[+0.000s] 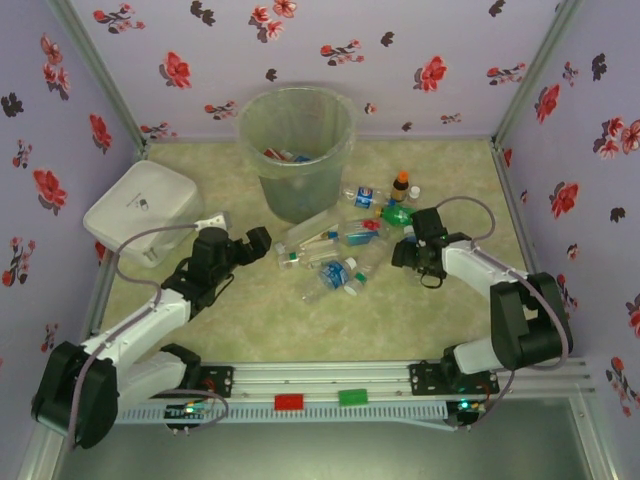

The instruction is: Put the plastic bottles in the bin

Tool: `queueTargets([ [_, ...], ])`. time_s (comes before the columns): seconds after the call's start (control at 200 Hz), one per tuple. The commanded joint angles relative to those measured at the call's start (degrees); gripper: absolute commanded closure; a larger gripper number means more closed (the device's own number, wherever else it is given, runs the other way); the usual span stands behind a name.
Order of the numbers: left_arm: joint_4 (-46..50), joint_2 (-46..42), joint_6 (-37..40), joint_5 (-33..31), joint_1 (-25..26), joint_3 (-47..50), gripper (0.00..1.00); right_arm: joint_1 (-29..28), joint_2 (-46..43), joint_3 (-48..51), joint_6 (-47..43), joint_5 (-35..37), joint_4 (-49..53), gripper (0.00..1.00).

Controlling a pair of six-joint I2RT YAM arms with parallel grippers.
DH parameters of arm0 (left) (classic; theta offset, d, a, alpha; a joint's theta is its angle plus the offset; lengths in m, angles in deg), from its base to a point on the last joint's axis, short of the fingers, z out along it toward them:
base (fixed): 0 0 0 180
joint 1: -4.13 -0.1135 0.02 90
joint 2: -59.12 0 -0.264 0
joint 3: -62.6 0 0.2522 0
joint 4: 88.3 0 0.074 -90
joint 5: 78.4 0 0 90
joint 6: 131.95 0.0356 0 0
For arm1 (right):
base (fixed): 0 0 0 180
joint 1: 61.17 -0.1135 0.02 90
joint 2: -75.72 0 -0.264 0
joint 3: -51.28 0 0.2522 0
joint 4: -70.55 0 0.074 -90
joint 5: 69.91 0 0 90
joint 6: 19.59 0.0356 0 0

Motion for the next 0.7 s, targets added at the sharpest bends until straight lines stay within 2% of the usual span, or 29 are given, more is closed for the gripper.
queueTargets([
  [0.0,-0.81,0.43,-0.09,0.69,0.00,-0.89,0.00,0.16,-0.53,0.37,1.27,0.79,-2.40,0.14],
  [0.14,-1.19,0.61,-1.04,0.77,-0.05,-0.64,0.00,0.19,0.94,0.14,0.49,1.04,-2.62,0.19],
  [0.375,-1.13,1.29,-0.67,0.76,-0.06,-1.64,0.00,0.12,0.89,0.71,0.42,0.91,-3.20,0.36],
  [0.535,-1.94,2.36,-0.28,0.77,-0.02,-2.12,0.00,0.15,-2.45,1.24,0.25,0.79,-2.68,0.52],
  [0.695,-4.62,3.36,-0.85,0.26,-0.03,-1.44,0.00,0.15,-8.93,2.14,-0.04,0.36,-2.02,0.57],
])
